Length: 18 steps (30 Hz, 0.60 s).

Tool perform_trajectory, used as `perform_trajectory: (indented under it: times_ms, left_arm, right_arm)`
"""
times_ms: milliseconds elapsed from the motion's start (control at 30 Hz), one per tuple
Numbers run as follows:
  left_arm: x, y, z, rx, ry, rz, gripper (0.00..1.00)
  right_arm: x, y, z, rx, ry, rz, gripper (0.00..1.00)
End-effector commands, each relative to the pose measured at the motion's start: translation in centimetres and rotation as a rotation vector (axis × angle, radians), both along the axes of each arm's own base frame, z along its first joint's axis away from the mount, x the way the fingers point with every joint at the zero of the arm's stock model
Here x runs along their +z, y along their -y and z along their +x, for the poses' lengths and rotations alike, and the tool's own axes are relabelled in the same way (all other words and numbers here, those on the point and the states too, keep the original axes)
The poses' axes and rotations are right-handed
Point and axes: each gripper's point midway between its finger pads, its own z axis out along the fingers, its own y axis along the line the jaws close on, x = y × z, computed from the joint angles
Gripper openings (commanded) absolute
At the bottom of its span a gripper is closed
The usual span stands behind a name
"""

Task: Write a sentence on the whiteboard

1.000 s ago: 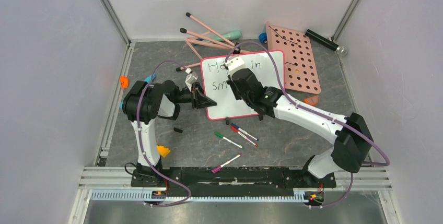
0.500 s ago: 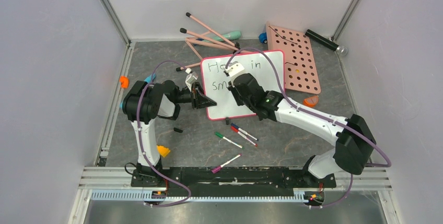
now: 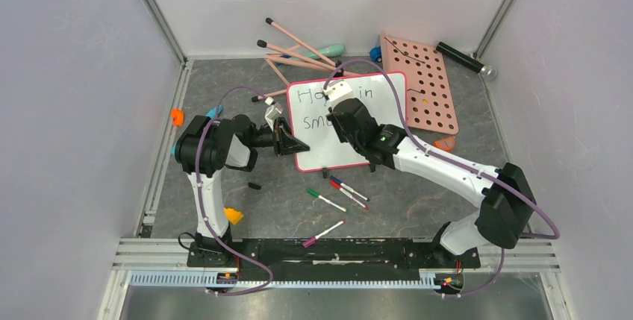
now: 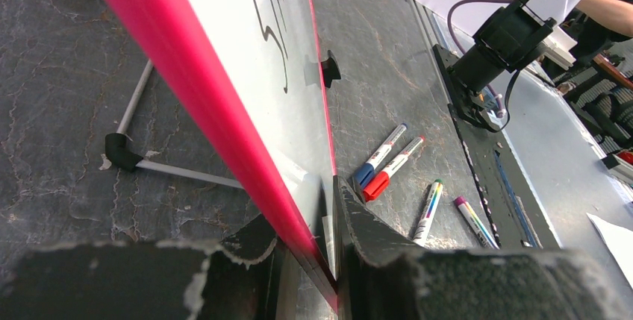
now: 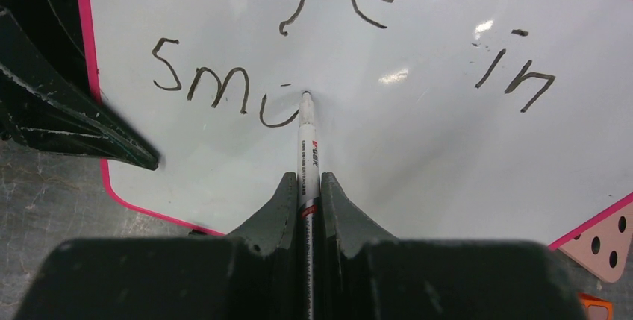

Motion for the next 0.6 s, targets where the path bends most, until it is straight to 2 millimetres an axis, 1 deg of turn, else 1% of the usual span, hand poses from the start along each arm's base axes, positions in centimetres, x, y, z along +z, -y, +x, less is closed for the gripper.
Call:
perform_trajectory:
  times_ms: [0, 233, 433, 567]
  left_arm:
    - [0.0, 0.3, -0.8, -0.078, 0.155, -0.006, 0.2]
    - [0.0, 0.3, -0.8, -0.077, 0.153, -0.006, 0.2]
    - [0.0, 0.3, -0.8, -0.078, 0.155, -0.006, 0.2]
    - [0.0, 0.3, -0.8, -0.077, 0.156, -0.007, 0.21]
  right_arm:
    - [2.1, -0.2, 1.3, -0.028, 0.052, 0.015, 0.0]
    - [0.9, 0.2, 0.3, -0.013, 0.02, 0.016, 0.0]
    - [-0.7, 0.3, -0.8, 0.016, -0.026, 0.021, 0.0]
    - [-1.0, 0.9, -1.0, 0.005, -0.031, 0.0, 0.0]
